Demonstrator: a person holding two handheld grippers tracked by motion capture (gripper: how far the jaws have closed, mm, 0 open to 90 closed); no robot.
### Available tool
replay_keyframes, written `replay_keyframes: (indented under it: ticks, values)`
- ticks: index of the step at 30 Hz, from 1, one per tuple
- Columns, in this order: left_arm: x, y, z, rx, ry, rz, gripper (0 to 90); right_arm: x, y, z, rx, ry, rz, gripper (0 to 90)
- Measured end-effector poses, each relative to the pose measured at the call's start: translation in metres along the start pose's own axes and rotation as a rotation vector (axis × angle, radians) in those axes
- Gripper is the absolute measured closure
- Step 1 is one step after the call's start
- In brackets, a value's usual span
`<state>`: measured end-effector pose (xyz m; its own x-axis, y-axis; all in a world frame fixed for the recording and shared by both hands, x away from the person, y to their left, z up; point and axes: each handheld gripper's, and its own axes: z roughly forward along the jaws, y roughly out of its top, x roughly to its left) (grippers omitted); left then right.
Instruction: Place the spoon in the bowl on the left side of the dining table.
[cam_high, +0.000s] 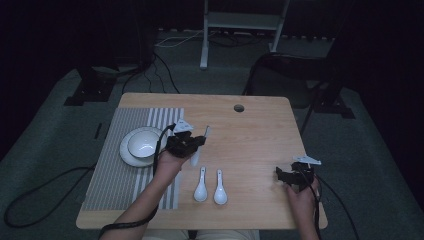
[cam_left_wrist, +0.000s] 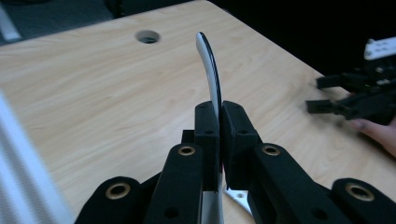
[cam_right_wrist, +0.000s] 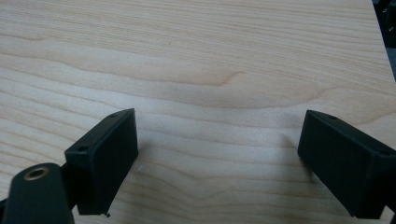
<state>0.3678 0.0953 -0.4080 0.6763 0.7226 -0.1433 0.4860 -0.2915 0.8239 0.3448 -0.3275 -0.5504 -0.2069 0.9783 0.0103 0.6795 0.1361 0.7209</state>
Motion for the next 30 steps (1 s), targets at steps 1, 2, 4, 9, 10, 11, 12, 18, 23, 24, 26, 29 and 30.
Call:
replay_keyframes:
  ticks: [1,2,4,9,10,11,12,18,23,24,26,29,30]
  values:
    - [0.005,0.000,-0.003,-0.003,0.008,-0.006,85.7,0.000,0.000,0.000,0.000,0.000,0.000,11.4]
    - [0.013,-0.001,-0.009,-0.013,0.023,-0.025,85.7,0.000,0.000,0.000,0.000,0.000,0.000,11.4]
    - [0.019,-0.002,-0.012,-0.012,0.031,-0.029,85.7,0.000,0.000,0.000,0.000,0.000,0.000,11.4]
    - [0.036,-0.006,-0.023,-0.020,0.068,-0.053,85.7,0.000,0.000,0.000,0.000,0.000,0.000,11.4]
    - [0.040,-0.008,-0.026,-0.024,0.074,-0.055,85.7,0.000,0.000,0.000,0.000,0.000,0.001,11.4]
    - [0.044,-0.009,-0.028,-0.028,0.087,-0.062,85.7,0.000,0.000,0.000,0.000,0.000,0.001,11.4]
    - [0.052,-0.012,-0.034,-0.048,0.097,-0.070,85.7,0.000,0.000,0.000,0.000,0.000,0.000,11.4]
    - [0.076,-0.016,-0.050,-0.077,0.142,-0.116,85.7,0.000,0.000,0.000,0.000,0.000,0.000,11.4]
    - [0.095,-0.025,-0.061,-0.089,0.181,-0.156,85.7,0.000,0.000,0.000,0.001,0.000,0.002,11.5]
    - [0.100,-0.028,-0.063,-0.095,0.188,-0.166,85.7,0.000,0.000,0.000,0.001,0.000,0.001,11.4]
    - [0.112,-0.034,-0.067,-0.091,0.208,-0.201,85.7,0.000,0.000,0.000,0.001,0.000,0.001,11.4]
    - [0.125,-0.042,-0.068,-0.079,0.233,-0.233,85.7,0.000,0.000,0.000,0.001,0.000,0.001,11.5]
    - [0.132,-0.047,-0.067,-0.077,0.253,-0.251,85.7,0.000,0.000,0.000,0.001,0.000,0.001,11.4]
